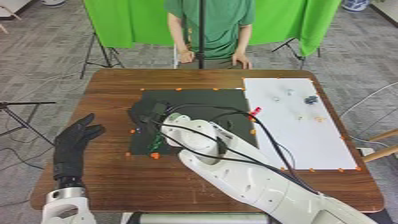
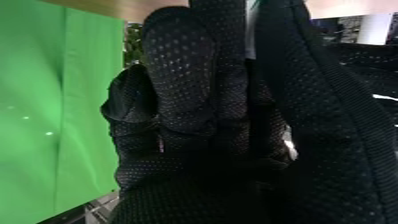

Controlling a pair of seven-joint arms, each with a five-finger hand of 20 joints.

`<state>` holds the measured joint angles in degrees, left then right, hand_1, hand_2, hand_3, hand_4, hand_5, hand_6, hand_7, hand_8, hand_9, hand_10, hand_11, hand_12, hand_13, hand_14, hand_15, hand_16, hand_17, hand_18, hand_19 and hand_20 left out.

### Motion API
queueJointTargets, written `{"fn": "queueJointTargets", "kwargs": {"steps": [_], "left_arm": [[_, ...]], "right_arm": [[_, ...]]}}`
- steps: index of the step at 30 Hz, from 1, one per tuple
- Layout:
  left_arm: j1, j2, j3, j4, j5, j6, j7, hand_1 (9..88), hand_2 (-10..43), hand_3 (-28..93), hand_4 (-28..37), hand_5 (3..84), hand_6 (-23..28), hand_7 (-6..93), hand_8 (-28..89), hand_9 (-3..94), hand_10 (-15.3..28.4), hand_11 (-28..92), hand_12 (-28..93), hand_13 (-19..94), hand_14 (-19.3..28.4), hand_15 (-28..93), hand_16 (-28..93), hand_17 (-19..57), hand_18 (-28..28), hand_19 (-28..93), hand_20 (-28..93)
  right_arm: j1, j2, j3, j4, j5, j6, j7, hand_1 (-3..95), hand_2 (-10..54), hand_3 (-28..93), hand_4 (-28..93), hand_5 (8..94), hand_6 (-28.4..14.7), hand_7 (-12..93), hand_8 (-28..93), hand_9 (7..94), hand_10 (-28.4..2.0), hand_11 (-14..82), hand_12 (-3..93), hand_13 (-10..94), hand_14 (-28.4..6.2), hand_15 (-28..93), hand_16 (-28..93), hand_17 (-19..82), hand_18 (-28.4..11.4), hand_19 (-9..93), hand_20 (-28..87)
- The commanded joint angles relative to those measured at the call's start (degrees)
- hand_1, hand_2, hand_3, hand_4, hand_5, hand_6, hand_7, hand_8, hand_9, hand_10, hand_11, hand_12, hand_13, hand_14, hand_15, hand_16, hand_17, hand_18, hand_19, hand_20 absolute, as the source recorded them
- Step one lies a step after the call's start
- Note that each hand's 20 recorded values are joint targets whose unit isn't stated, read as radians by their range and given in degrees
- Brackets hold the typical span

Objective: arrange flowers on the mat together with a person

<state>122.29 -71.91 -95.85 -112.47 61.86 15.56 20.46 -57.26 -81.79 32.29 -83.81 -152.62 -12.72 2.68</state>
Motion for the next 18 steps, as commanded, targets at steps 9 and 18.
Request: {"fn": "queueJointTargets", "kwargs": {"steps": [9,18], "left_arm": [[0.68,-0.57,0.08,0.29,0.54,-0.89,-0.61,25.2,-0.5,71,-21.5,52.1,3.0,13.5,-6,56.7,15.4,21,15,50,18.6,24,-2,15.5,13.6,15,23],[1.03,-0.65,-0.04,0.07,0.61,-0.92,-0.51,25.5,-0.9,71,-20.9,52.1,3.0,13.5,-6,56.7,15.4,21,15,50,18.5,24,-2,15.5,13.7,15,23]], "right_arm": [[0.11,0.55,-0.1,0.31,-1.88,-0.73,0.63,47.4,-9.5,66,-25,66.5,3.2,20,-6,77.6,-11.2,23.1,35.2,85,-3.6,50,35,42,-19.9,85,52],[1.77,1.79,0.46,0.32,-1.23,0.04,1.61,44.7,-9.5,69,-25,63.9,3.1,20,-11,74.3,-12.1,27.4,28.4,84,-3.9,51,34,41,-20.3,85,52]]}}
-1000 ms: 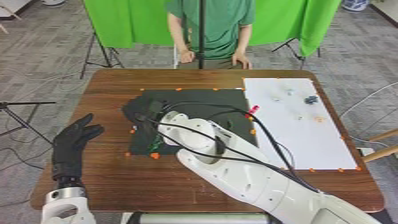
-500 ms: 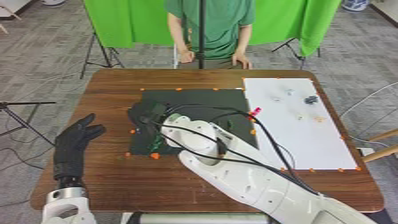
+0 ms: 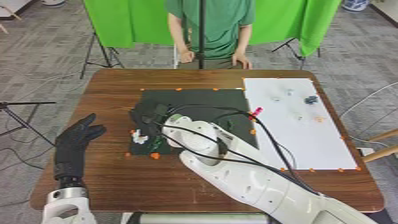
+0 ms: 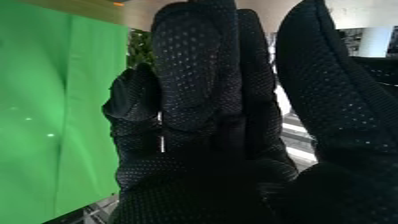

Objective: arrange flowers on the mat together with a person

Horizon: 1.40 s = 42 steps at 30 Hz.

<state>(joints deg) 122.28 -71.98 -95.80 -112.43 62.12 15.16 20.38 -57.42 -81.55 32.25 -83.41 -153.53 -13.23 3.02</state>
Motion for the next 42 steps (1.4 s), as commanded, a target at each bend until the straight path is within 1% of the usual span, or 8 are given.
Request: {"fn": "queueJointTargets", "kwargs": {"steps": [1,8,14,18,22,27,38,42], "left_arm": [[1.4,-0.68,-0.2,-0.18,0.31,-0.26,-0.3,25.5,-0.9,71,-20.9,52.1,3.0,13.5,-6,56.7,15.4,21,15,50,18.5,24,-2,15.5,13.6,15,23],[2.15,-0.86,-1.25,-0.91,0.47,-0.18,-0.85,25.7,-1.2,71,-20.7,52.1,3.0,13.6,-6,56.7,15.4,21,15,50,18.5,24,-2,15.4,13.6,15,23],[3.41,-1.06,-2.3,-2.07,0.61,-0.58,-1.2,25.6,-0.9,71,-20.8,52.2,3.0,13.6,-6,56.7,15.4,21,15,50,18.5,24,-2,15.6,13.6,15,23],[4.02,-1.18,-2.73,-2.25,0.56,-0.47,-1.58,25.5,-0.9,71,-20.8,52.2,3.0,13.6,-6,56.7,15.4,21,15,50,18.5,24,-2,15.7,13.6,15,23],[4.17,-1.57,-2.48,-2.38,0.72,-0.63,-1.5,25.5,-0.8,71,-20.9,52.2,3.0,13.6,-6,56.7,15.5,21,15,50,18.5,24,-2,15.9,13.5,14,23],[3.66,-1.53,-2.18,-2.29,1.99,-1.37,-2.02,25.5,-0.8,71,-20.9,52.2,3.0,13.5,-6,56.8,15.5,21,15,50,18.6,24,-2,16.0,13.4,14,23],[4.6,-2.4,-1.8,-3.04,4.54,-2.36,-3.02,25.5,-0.8,71,-21.0,52.1,3.0,13.4,-6,56.7,15.4,21,15,50,18.5,23,-2,15.6,13.4,14,23],[4.79,-2.43,-1.92,-3.24,4.66,-2.48,-3.19,25.5,-0.7,71,-21.0,52.1,3.0,13.4,-6,56.6,15.4,21,15,50,18.6,24,-2,15.7,13.4,14,23]], "right_arm": [[2.41,1.82,0.74,-0.46,0.49,0.55,1.37,44.7,-9.5,69,-25,63.8,3.1,20,-11,74.1,-12.1,27.4,28.2,84,-4.0,51,34,41,-20.4,85,52],[2.47,12.54,6.86,-15.54,17.5,7.65,6.16,43.8,-9.5,69,-26,63.3,2.4,20,-11,72.7,-12.8,26.9,27.5,82,-4.9,50,34,40,-20.9,84,52],[-13.39,22.14,28.51,-30.2,48.52,14.05,3.17,39.2,-9.5,67,-21,65.0,1.1,19,-10,72.5,-14.3,24.4,25.9,75,-9.8,40,30,33,-21.2,73,49],[-30.3,22.42,47.76,-33.74,77.58,6.09,-6.65,28.5,-3.6,67,-18,64.7,0.0,18,-10,68.2,-16.1,18.8,23.6,63,-13.9,31,27,26,-19.6,60,45],[-45.24,19.5,58.48,-35.74,99.35,2.94,-9.89,19.6,1.0,67,-16,50.4,-1.8,11,-8,53.7,-17.1,7.7,18.8,51,-16.1,16,25,23,-17.7,33,35],[-57.49,13.47,66.48,-37.16,98.39,3.58,-13.7,12.5,2.7,70,-16,39.5,-1.2,6,-7,39.7,-16.0,3.7,14.2,31,-14.2,7,17,18,-17.3,10,27],[-72.16,2.77,71.45,-40.12,96.11,8.55,-15.27,8.8,3.0,73,-17,39.1,-1.0,6,-7,37.1,-15.3,3.2,11.8,27,-11.9,6,11,16,-16.2,4,24],[-73.14,1.98,70.99,-40.33,96.28,10.06,-17.11,8.5,2.8,75,-17,40.2,-1.1,7,-7,38.4,-15.2,3.6,11.8,28,-11.4,7,10,17,-15.7,3,24]]}}
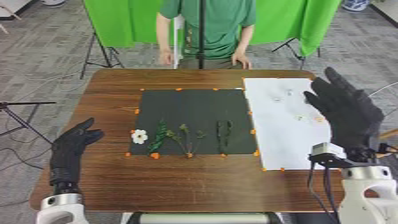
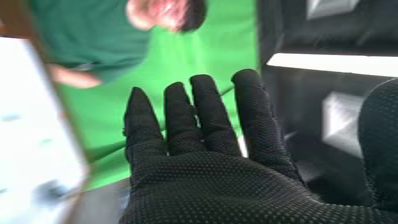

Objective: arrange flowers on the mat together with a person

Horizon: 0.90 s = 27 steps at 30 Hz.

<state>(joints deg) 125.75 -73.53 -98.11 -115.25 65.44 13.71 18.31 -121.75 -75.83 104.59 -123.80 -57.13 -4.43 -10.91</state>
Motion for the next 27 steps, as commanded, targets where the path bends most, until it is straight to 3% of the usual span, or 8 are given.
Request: {"fn": "queueJointTargets", "kwargs": {"steps": [1,14,22,27], "left_arm": [[1.12,-0.82,0.4,-0.33,1.32,-1.11,-1.14,25.5,-0.7,71,-21.0,52.1,3.0,13.5,-6,56.6,15.4,21,15,50,18.6,24,-2,15.7,13.4,14,23],[0.93,-0.71,0.77,-0.65,1.59,-1.5,-1.43,25.5,-0.8,71,-20.9,52.1,3.0,13.4,-6,56.8,15.5,21,15,50,18.5,23,-2,15.6,13.3,14,23],[-0.75,-1.06,1.88,-0.2,1.91,-1.48,-0.62,25.4,-0.7,71,-20.8,52.2,3.0,13.4,-6,56.7,15.5,21,15,50,18.5,23,-2,15.6,13.3,14,23],[-1.56,-0.74,2.39,0.33,2.36,-1.84,-0.94,25.4,-0.8,71,-20.8,52.2,3.0,13.4,-6,56.7,15.5,21,15,50,18.5,23,-2,15.6,13.3,14,23]], "right_arm": [[-8.85,-3.7,-1.41,0.16,-0.12,1.42,-3.6,8.4,2.7,75,-17,40.5,-1.2,7,-8,38.5,-15.2,3.7,11.8,28,-11.4,8,10,17,-15.6,3,25],[-6.05,-3.85,-2.4,2.22,-0.4,1.1,-4.16,8.2,2.6,76,-18,42.9,-1.0,9,-8,40.7,-15.0,4.3,12.0,30,-11.2,10,8,18,-15.7,3,26],[-2.94,-3.43,-3.51,3.72,-1.96,0.95,-4.77,8.6,2.6,76,-18,43.6,-0.8,9,-8,41.5,-14.9,4.5,12.1,31,-11.1,11,8,19,-15.7,2,26],[-1.76,-3.05,-3.99,3.94,-3.21,2.14,-6.16,8.8,2.4,76,-18,44.1,-0.2,10,-9,41.8,-14.8,4.5,12.0,31,-11.0,11,7,19,-15.7,2,26]]}}
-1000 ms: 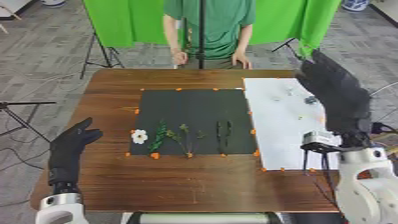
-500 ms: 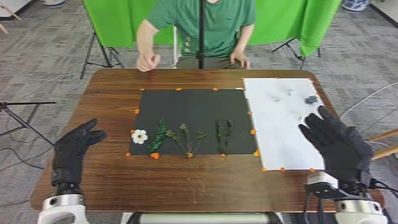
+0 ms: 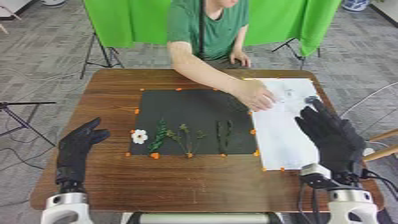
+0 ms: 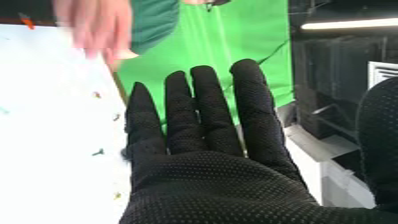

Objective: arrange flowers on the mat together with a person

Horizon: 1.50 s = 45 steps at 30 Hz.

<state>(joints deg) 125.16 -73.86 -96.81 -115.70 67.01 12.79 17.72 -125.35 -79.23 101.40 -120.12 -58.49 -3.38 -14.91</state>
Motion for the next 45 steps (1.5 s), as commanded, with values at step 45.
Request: {"fn": "queueJointTargets", "kwargs": {"steps": [45], "left_arm": [[-0.75,-0.4,0.87,0.16,0.7,-1.18,0.45,25.5,-0.7,71,-20.9,52.2,3.0,13.3,-6,57.1,15.5,21,15,50,18.4,23,-2,15.8,13.2,14,23]], "right_arm": [[2.3,0.54,-1.49,0.46,-1.07,3.11,-2.74,8.6,3.9,77,-18,54.5,-0.9,11,-10,44.7,-13.9,5.2,11.3,33,-10.1,13,5,20,-15.1,1,27]]}}
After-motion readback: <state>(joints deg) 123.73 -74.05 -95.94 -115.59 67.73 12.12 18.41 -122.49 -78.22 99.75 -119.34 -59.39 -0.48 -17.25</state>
